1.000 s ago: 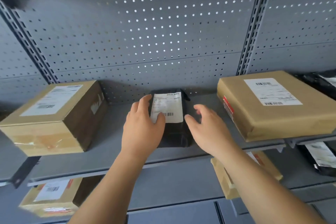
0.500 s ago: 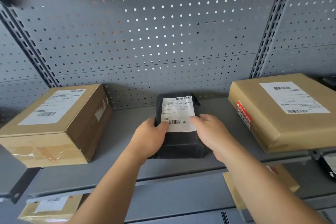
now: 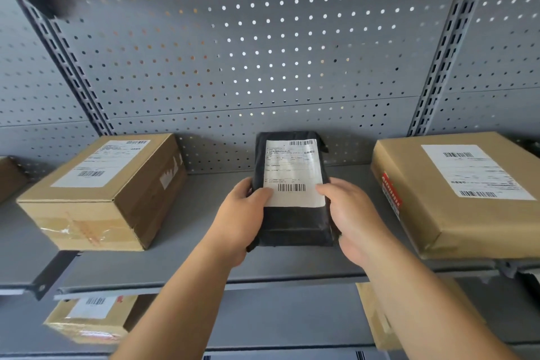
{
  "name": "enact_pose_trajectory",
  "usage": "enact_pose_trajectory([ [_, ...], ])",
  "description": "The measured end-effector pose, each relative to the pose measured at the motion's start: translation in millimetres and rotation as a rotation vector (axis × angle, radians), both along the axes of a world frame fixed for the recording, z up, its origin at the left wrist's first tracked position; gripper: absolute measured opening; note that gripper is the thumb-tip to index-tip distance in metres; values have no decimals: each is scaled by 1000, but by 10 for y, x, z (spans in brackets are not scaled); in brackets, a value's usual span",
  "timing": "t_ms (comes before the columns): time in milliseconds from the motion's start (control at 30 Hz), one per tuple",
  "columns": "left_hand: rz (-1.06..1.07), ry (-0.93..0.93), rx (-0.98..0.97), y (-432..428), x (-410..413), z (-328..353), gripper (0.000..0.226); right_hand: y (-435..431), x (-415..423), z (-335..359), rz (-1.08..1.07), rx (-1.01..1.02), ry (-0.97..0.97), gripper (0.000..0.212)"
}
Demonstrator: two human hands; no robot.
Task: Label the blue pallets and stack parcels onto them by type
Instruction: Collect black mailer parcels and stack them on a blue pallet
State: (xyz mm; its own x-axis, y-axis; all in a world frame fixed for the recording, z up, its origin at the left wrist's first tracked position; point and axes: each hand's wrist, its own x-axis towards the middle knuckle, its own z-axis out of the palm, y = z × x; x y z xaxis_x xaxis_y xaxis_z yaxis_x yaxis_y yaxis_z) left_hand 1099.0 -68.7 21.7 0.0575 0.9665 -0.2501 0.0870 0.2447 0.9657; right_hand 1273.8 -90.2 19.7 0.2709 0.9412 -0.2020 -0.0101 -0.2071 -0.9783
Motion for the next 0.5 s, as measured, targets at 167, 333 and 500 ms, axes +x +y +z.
enact_pose_trajectory([
  [167, 75, -121, 57, -180, 8, 87, 18, -51, 78, 100, 125, 45, 105, 29],
  [333, 149, -163, 79, -390, -59, 173, 17, -106, 52, 157, 231, 60, 176, 23],
  [500, 267, -190, 115, -642, -214, 215, 17, -135, -71, 194, 353, 112, 219, 26],
])
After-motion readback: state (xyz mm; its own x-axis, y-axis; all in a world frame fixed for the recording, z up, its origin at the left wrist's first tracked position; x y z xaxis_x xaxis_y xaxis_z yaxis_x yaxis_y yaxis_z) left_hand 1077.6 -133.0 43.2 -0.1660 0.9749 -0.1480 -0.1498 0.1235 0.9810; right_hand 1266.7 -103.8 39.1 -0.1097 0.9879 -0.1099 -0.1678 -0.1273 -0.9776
